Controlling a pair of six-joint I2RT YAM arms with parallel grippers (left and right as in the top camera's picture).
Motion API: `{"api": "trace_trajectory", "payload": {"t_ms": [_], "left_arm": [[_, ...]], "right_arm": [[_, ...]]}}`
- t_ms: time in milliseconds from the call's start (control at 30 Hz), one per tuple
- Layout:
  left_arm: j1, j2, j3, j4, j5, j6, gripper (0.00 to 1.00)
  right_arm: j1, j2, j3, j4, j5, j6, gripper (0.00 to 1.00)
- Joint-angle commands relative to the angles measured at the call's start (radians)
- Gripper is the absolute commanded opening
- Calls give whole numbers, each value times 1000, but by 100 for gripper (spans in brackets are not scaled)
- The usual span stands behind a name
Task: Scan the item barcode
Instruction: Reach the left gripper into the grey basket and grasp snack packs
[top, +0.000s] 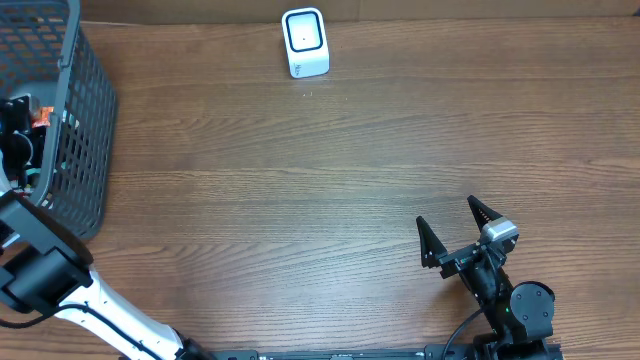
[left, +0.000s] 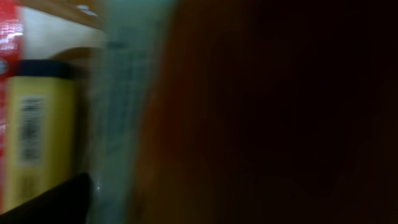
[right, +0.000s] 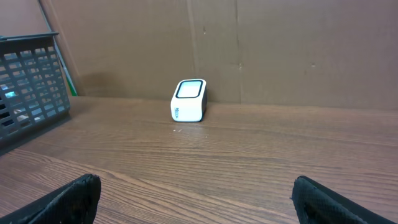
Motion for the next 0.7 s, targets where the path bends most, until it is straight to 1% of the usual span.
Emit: {"api": "trace_trajectory", "payload": {"t_ms": [0,133,167,200,267,400,567,667], "left_arm": [[-21,19,17,6,-19,61,87],[-26,19,16,24,-30,68,73],[-26,19,16,25,-34,67,68],[-26,19,16,27,-37,67,66],[-26,19,16,31,-37,67,65],[-27,19,16,26,-35,66,59],[-26,-1,19,23,-23,20,54],[-26,-41,27,24,-18,1,52]], "right_arm": [[3,-10,-11,5,7,-4,100],[3,-10,-11,5,7,-4,100],[3,-10,-11,5,7,-4,100],[3,-10,-11,5,7,-4,100],[3,-10,-11,5,7,-4,100],[3,-10,-11,5,7,-4,100],[3,-10,-11,5,7,-4,100],[3,-10,-11,5,7,-4,100]]}}
